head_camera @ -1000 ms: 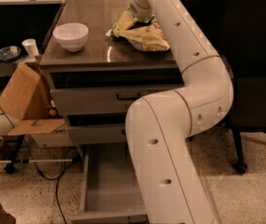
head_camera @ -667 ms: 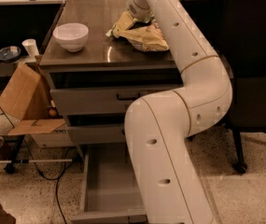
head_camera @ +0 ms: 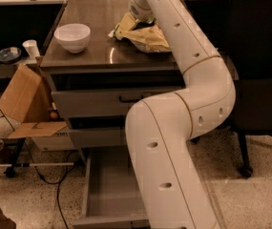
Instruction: Place green jalapeno chip bag into bottom drawer
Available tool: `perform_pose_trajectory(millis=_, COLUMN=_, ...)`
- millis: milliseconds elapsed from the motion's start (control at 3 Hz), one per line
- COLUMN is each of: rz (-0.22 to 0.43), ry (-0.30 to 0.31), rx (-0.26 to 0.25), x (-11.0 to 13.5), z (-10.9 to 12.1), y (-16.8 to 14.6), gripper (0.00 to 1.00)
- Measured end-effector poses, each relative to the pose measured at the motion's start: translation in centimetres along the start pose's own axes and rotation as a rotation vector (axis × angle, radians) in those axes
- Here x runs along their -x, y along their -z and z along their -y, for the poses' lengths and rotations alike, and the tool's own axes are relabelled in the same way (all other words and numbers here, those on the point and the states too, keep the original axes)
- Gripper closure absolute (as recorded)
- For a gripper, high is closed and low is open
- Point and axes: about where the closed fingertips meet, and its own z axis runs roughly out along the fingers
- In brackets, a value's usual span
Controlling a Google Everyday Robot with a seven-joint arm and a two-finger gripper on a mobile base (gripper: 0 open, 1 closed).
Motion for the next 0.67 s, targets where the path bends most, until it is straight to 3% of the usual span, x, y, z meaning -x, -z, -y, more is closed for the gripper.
perform_pose_trajectory(millis=333, rz=-0.009, ry=0.009, rx=-0.008, x=0.08, z=-0.05, y=-0.09, gripper=0.17)
perform_pose_trajectory(millis=667, rz=-0.013, ry=0.02, rx=-0.013, x=0.29, z=-0.19, y=-0.16, gripper=0.48)
